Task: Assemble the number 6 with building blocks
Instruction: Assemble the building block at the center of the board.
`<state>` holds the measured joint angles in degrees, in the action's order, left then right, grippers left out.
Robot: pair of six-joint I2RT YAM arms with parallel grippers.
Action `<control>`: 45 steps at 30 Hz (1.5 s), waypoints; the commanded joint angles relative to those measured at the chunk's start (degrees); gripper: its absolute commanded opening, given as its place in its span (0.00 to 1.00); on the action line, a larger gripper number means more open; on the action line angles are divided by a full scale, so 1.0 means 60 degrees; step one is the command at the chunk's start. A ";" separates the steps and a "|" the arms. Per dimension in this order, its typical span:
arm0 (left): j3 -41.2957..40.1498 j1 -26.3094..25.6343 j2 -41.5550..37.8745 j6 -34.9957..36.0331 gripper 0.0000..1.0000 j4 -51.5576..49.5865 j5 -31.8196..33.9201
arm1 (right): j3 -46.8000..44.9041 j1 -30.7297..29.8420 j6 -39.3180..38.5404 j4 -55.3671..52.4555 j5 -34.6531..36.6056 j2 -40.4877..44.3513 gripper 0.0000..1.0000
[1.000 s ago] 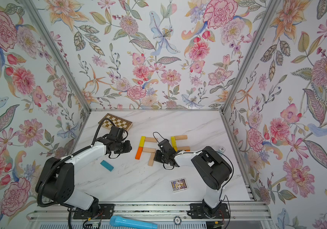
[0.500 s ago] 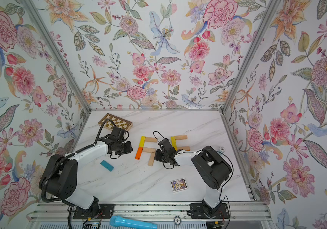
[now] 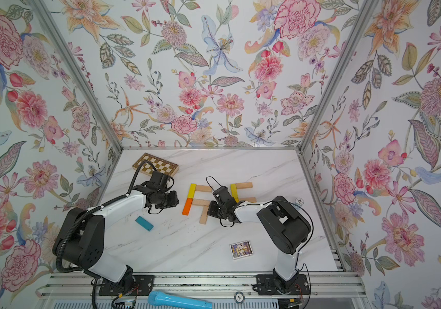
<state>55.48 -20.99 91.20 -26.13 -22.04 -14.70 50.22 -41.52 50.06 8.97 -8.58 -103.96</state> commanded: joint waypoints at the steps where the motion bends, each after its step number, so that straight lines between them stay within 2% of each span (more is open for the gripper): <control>1: -0.0062 0.0071 0.0050 0.0195 0.27 0.0042 -0.0070 | 0.0175 0.0050 -0.0170 -0.0315 0.0041 -0.0156 0.00; 14: 0.0011 0.0071 0.0101 0.0173 0.28 -0.0036 -0.0009 | 0.0307 0.0093 -0.0359 -0.0367 0.0067 -0.0178 0.01; 27: 0.0391 0.0057 0.0972 0.0151 0.29 0.0203 0.0128 | -0.0052 0.0380 -0.0525 -0.0675 0.0538 0.0583 0.01; 45: 0.0787 -0.0170 0.2008 0.0134 0.29 0.0377 0.0117 | 0.1122 0.0511 -0.0665 -0.1012 0.0267 -0.0806 0.02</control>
<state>58.94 -21.65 102.13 -26.13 -20.10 -14.61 55.77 -38.52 47.09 4.56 -7.01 -106.87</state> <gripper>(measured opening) 0.289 0.047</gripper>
